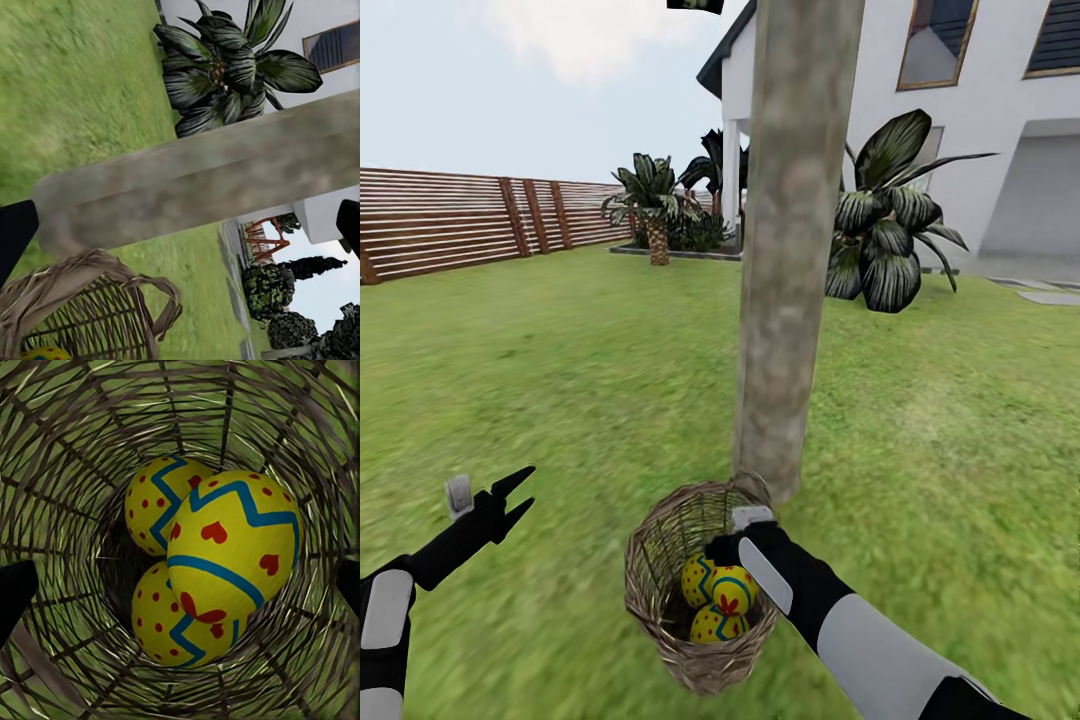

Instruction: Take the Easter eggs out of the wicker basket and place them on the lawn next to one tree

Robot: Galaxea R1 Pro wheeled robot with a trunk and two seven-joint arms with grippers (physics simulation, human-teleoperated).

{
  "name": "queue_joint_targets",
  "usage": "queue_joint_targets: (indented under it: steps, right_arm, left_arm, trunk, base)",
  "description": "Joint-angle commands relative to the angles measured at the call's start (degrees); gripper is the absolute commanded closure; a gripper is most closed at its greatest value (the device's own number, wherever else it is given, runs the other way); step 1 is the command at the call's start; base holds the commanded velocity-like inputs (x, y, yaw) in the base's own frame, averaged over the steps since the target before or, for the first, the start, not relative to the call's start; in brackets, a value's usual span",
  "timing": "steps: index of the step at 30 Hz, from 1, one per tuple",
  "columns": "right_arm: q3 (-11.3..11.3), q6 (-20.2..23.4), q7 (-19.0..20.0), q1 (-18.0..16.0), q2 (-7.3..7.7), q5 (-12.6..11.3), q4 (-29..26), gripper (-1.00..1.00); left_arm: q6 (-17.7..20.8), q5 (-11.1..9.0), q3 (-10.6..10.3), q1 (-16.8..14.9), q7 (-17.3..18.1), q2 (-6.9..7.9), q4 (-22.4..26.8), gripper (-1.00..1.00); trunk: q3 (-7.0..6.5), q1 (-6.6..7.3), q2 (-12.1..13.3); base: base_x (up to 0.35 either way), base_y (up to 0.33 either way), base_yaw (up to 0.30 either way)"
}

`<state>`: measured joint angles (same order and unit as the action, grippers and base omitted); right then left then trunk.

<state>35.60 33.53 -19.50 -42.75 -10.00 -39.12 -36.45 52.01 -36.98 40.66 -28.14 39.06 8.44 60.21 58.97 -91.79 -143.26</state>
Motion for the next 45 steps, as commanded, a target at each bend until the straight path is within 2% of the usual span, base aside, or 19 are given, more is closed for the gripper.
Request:
queue_joint_targets:
  steps: [1, 12, 19, 27, 39, 45]
  right_arm:
    - [0.2, 0.1, -0.9, -0.1, 0.0, -0.5, -0.1, -1.0]
    - [0.2, 0.0, -2.4, -0.1, 0.0, -0.6, -0.1, -1.0]
    - [0.2, -0.6, -2.6, -0.1, 0.0, -0.7, -0.3, -1.0]
    - [0.2, -0.7, -2.6, -0.1, 0.0, -0.7, -0.7, -1.0]
    - [0.2, -0.6, -2.5, -0.1, 0.0, -0.8, -1.2, -1.0]
    - [0.2, -0.7, -2.4, -0.1, 0.0, -0.8, -1.2, -1.0]
  left_arm:
    - [0.3, 0.1, 0.1, 0.0, 0.2, 0.0, 0.0, -1.0]
    - [0.3, 0.1, 0.1, 0.0, 0.2, 0.0, 0.0, -1.0]
    - [0.3, 0.1, 0.1, -0.1, 0.3, -0.07, 0.0, -1.0]
    - [0.3, 0.1, 0.1, 0.0, 0.3, -0.09, 0.0, -1.0]
    - [0.3, 0.1, 0.2, -0.1, 0.4, -0.09, 0.1, -1.0]
    - [0.3, 0.1, 0.2, 0.0, 0.4, -0.01, 0.0, -1.0]
  trunk:
    - [0.28, -0.01, 0.0]
    - [2.72, -0.29, -0.2]
    - [2.72, -0.29, -0.2]
    - [2.72, -0.29, -0.2]
    - [2.72, -0.29, -0.2]
    - [4.05, -0.45, -0.3]
  base:
    - [0.0, 0.0, 0.0]
    - [0.0, 0.0, 0.0]
    - [0.008, 0.0, 0.0]
    - [0.202, 0.0, 0.0]
    - [0.011, 0.0, 0.0]
    - [0.0, 0.0, 0.0]
